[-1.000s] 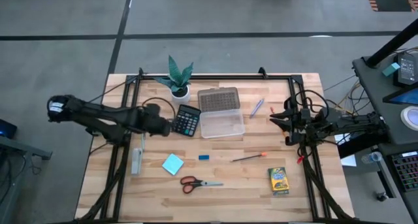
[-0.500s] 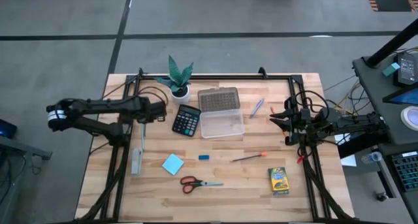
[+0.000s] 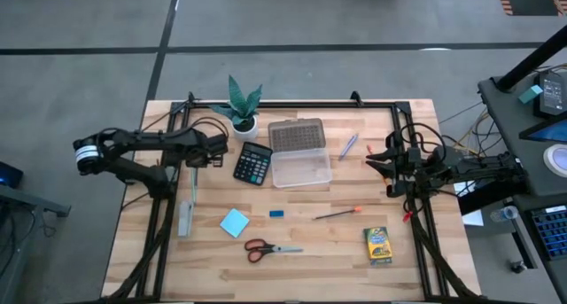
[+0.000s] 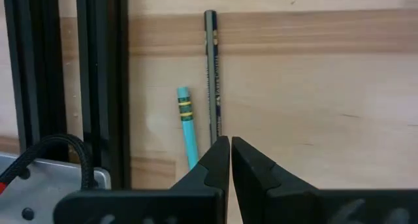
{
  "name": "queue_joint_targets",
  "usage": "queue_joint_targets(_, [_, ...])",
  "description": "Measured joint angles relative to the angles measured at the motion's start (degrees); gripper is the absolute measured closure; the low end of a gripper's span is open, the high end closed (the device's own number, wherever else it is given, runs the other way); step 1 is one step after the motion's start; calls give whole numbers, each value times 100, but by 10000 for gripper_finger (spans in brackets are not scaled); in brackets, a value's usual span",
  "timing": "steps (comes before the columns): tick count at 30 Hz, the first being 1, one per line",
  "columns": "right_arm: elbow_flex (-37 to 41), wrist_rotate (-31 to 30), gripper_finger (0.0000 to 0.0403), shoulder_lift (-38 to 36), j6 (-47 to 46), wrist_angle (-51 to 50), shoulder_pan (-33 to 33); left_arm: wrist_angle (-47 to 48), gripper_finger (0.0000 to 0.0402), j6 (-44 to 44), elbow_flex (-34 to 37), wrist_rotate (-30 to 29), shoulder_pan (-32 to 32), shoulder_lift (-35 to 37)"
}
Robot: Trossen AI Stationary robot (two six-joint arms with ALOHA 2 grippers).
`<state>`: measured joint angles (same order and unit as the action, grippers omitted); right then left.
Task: Pack school essentials
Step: Put the black pencil into the supplies box
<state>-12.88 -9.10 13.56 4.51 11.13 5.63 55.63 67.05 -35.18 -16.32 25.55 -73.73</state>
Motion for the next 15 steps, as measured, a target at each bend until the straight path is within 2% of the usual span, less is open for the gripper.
queue_joint_targets(6, [0,0,349,0,2,-23,0,-8,389,-59,2,-4,8,-378])
queue_joint_targets(15, [0,0,349,2,8,-36,-2,-112,293,-160,2,-17,10,-667])
